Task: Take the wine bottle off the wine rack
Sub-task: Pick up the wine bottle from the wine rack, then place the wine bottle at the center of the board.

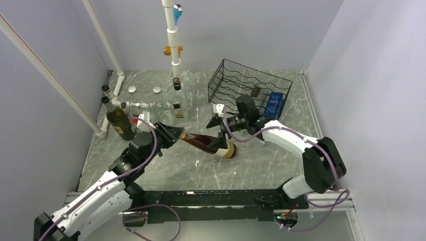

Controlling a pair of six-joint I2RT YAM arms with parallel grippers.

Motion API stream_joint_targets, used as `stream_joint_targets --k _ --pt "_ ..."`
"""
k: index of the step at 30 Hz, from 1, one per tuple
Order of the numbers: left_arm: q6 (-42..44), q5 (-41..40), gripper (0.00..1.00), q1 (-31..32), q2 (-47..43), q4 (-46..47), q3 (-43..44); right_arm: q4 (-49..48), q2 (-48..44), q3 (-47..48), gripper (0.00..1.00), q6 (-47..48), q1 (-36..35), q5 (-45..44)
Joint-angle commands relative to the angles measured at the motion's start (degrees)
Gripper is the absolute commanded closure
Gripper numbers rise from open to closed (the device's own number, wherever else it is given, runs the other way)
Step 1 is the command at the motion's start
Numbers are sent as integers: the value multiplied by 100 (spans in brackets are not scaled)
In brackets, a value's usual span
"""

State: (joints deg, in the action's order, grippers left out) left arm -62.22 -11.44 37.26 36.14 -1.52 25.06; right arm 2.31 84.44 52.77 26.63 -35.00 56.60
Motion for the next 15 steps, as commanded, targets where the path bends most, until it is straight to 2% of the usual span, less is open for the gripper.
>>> stream_joint_targets --k 1,15 --pt "660 -216 100 -13 -161 267 627 474 -357 227 0 358 347 835" --pt "1888 -282 100 -176 71 -422 1615 893 -798 172 0 752 1139 1600"
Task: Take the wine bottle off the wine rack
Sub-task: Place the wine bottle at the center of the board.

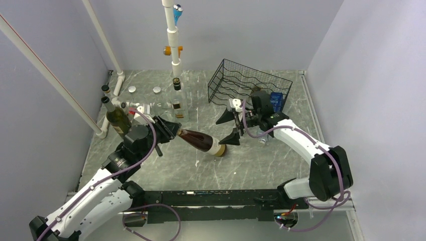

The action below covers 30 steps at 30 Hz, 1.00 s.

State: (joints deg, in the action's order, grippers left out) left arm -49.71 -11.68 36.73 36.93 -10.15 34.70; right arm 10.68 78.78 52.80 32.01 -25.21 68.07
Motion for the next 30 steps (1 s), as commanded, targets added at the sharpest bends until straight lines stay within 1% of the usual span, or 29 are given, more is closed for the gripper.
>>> stream_joint_targets --k 1,11,17,30 --pt "726 -240 100 -155 28 403 736 75 -239 170 0 222 198 466" --pt "1463 27 100 -544 481 144 1467 45 -388 91 0 224 492 621" --pt "1814 230 100 -805 751 56 1751 34 -433 57 0 237 576 657" --pt "2787 217 100 -1151 1048 -356 2516 22 -454 14 0 253 702 706"
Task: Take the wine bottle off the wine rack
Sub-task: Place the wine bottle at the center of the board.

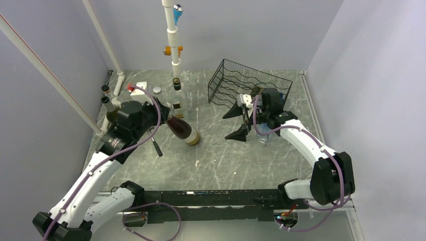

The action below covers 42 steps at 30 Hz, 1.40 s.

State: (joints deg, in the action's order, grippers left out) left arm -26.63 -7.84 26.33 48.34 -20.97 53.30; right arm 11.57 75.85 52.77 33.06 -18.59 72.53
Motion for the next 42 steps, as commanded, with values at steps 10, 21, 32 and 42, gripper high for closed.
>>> stream_joint_targets --k 10,21,32,42 --pt "1356 -280 100 -298 135 329 1133 -76 -180 5 0 148 92 278" --pt "2014 -381 100 -565 424 190 1368 -122 -183 -21 0 113 160 298" --pt "2193 -401 98 -781 697 84 1489 -129 -168 -39 0 113 203 317" --pt "2084 -459 64 -866 750 -61 1530 -120 -154 -39 0 122 227 324"
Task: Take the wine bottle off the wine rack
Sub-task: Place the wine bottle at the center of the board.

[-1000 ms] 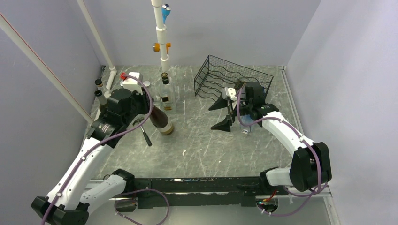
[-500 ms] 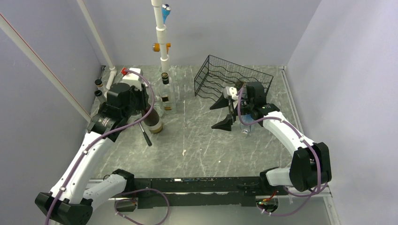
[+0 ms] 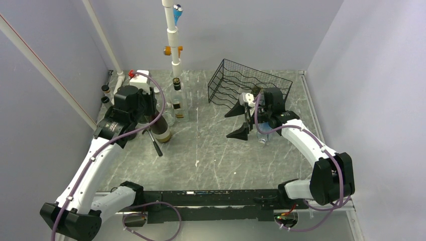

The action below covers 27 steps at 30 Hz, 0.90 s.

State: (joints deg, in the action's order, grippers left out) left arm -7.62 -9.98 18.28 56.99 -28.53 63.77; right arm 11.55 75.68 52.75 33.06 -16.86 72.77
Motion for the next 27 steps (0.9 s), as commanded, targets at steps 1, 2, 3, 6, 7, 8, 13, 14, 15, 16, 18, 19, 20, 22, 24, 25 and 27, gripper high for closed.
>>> stream_joint_targets --k 1,2,3,6,7,8,13,14,15,16,18,19,20,22,24,25,27 --pt "174 -256 61 -62 -126 673 488 -118 -133 -30 0 122 57 307" --pt "165 -271 57 -62 -127 663 507 -120 -132 -28 0 122 53 303" --pt "152 -270 54 -62 -129 638 521 -118 -137 -28 0 122 59 307" --pt "122 -276 45 -69 -136 526 602 -122 -134 -28 0 113 76 315" --pt "113 -277 42 -70 -136 480 642 -119 -133 -28 0 119 78 312" --pt "111 -283 39 -71 -143 442 672 -118 -132 -28 0 114 84 316" --pt "120 -331 31 -71 -194 312 822 -103 -142 -28 0 130 114 325" --pt "116 -336 29 -71 -207 274 839 -93 -148 -22 0 133 120 323" --pt "105 -342 27 -71 -232 227 897 -79 -153 -20 0 145 129 320" --pt "98 -342 24 -71 -266 185 950 -56 -158 -15 0 167 149 322" --pt "79 -327 16 -71 -333 103 1033 19 -174 9 0 236 178 314" --pt "64 -310 12 -71 -375 64 1073 63 -184 14 0 278 193 315" --pt "47 -265 8 -71 -415 28 1112 88 -193 16 0 295 215 312" --pt "21 -136 2 -71 -535 -9 1144 121 -222 25 0 323 265 341" --pt "-26 48 1 -71 -686 -5 1133 164 -244 31 0 355 315 351" --pt "-66 124 0 -71 -751 -11 1123 178 -257 29 0 371 342 354" --pt "-199 249 1 -71 -861 -7 1097 189 -289 25 0 385 396 367"
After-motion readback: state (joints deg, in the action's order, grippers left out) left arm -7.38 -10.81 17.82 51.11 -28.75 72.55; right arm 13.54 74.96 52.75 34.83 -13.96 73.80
